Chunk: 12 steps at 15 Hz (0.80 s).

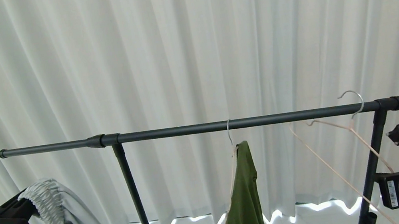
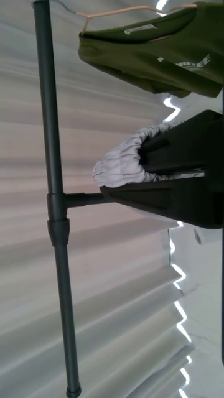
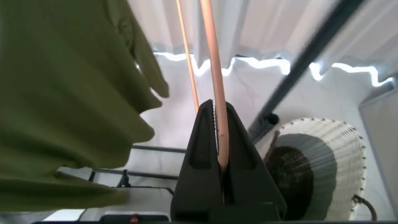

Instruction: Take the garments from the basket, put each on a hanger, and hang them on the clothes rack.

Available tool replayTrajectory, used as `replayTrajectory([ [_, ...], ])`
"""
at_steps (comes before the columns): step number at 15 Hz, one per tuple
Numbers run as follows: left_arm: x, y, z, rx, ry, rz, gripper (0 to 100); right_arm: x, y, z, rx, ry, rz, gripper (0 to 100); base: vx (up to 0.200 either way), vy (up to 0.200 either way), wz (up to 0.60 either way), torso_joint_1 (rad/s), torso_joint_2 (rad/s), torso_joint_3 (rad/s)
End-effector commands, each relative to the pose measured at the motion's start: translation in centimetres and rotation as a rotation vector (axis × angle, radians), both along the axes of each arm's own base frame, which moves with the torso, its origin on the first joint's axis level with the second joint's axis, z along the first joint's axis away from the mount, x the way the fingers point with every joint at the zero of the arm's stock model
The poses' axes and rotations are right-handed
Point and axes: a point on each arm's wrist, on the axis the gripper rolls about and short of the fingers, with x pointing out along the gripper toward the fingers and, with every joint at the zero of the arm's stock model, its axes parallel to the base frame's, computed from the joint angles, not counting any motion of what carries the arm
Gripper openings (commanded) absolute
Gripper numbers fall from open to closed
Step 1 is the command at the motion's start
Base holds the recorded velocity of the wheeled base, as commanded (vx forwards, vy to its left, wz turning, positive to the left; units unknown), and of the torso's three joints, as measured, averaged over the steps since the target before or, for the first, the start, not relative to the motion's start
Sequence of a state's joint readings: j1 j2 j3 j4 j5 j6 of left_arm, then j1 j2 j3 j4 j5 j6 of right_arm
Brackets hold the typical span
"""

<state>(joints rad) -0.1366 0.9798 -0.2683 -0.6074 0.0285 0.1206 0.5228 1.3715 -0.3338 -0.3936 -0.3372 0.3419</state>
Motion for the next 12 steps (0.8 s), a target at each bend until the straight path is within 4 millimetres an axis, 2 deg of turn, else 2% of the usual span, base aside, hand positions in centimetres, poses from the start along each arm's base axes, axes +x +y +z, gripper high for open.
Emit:
replayTrajectory([
  [1,0.0,0.0,0.0,-0.001,0.002,0.001,0,-1.5,-0.9,0.1,0.013,-0.022,0.003,0,0.000,0.000,0.00,0.000,0.00,0.000],
  [3,0.1,0.0,-0.1,0.002,0.009,0.002,0,-2.5,-1.4,-1.1,0.003,0.022,0.004,0,0.000,0.000,0.00,0.000,0.00,0.000],
  [10,0.3,0.0,-0.3,0.004,0.020,0.004,0,-2.2,-1.6,-0.9,0.005,0.009,-0.013,0,0.000,0.000,0.00,0.000,0.00,0.000],
  [12,0.3,0.0,-0.2,0.005,0.020,0.004,0,-2.2,-1.6,-1.0,0.001,0.017,-0.015,0,-0.200,0.000,0.00,0.002,0.00,0.002],
])
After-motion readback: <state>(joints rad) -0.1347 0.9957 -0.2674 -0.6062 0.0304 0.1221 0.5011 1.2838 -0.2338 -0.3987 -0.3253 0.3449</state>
